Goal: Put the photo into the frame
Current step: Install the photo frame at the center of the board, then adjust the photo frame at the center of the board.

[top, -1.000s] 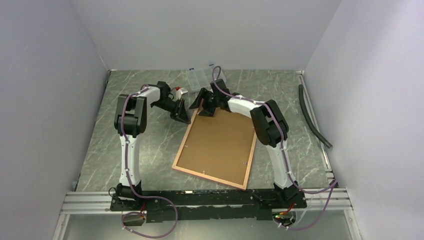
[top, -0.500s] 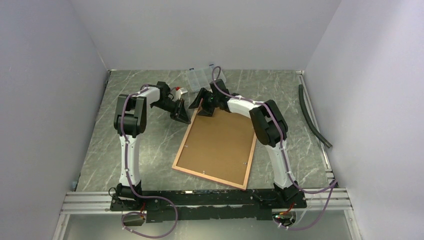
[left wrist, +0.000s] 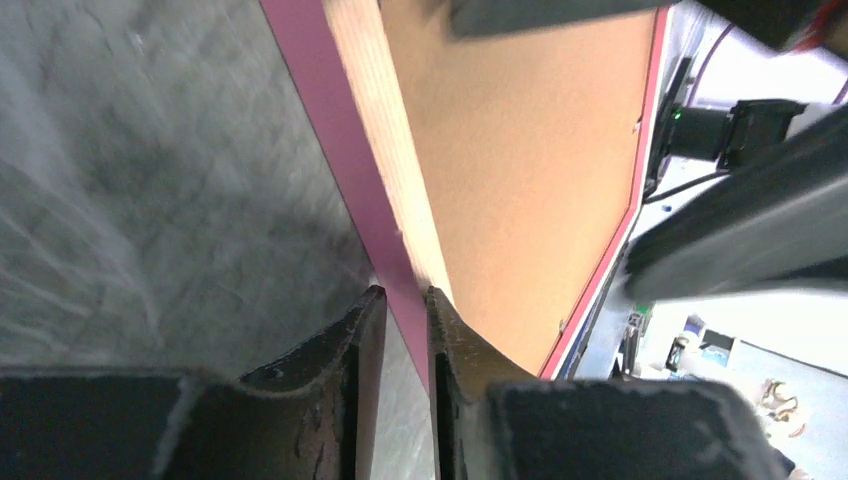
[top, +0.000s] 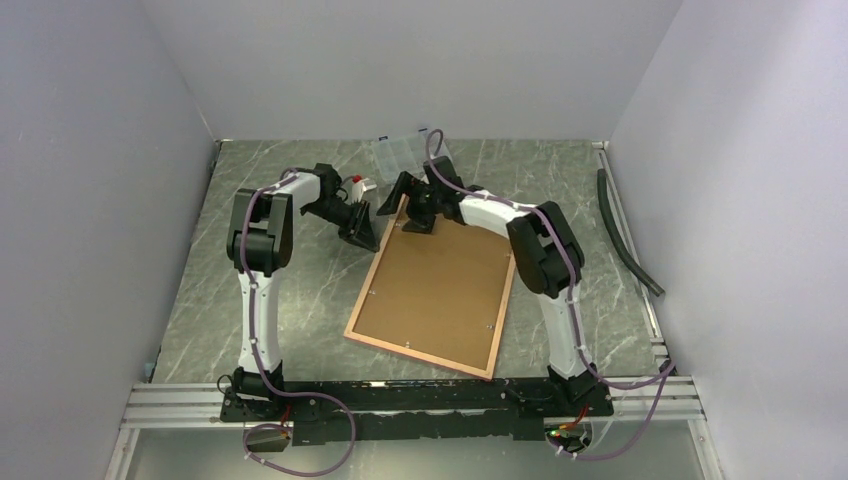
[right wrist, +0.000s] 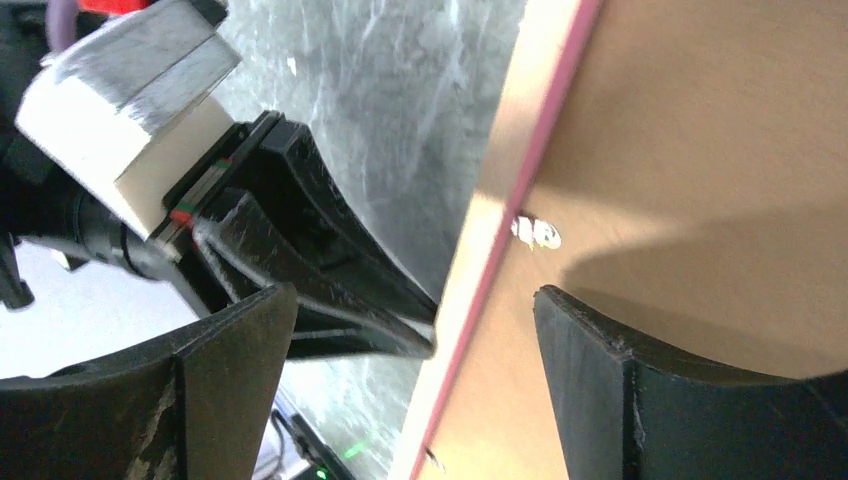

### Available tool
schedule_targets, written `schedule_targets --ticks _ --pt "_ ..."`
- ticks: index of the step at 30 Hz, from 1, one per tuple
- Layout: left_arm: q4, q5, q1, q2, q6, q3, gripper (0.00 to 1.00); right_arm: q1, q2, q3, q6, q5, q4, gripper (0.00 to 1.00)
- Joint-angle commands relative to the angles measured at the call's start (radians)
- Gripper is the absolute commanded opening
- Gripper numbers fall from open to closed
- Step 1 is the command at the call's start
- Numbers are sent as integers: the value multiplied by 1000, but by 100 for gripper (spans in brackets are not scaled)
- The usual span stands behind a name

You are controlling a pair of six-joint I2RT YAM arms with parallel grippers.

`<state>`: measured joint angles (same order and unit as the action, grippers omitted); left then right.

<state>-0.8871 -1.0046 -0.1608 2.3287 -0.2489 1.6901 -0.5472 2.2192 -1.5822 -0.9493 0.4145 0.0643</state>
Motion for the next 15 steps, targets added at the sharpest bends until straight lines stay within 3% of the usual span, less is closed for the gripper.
schedule_targets --ticks 1,5,8,15 --pt "-128 95 3 -85 -115 -7 31 64 -234 75 121 -67 89 99" --pt "-144 168 15 -136 -171 -60 36 166 -424 243 161 -165 176 100" --pt "-67 273 15 -195 -190 -160 36 253 -550 373 178 -308 261 100" --pt "35 476 -48 -295 -253 -353 35 438 -758 668 146 -465 224 100"
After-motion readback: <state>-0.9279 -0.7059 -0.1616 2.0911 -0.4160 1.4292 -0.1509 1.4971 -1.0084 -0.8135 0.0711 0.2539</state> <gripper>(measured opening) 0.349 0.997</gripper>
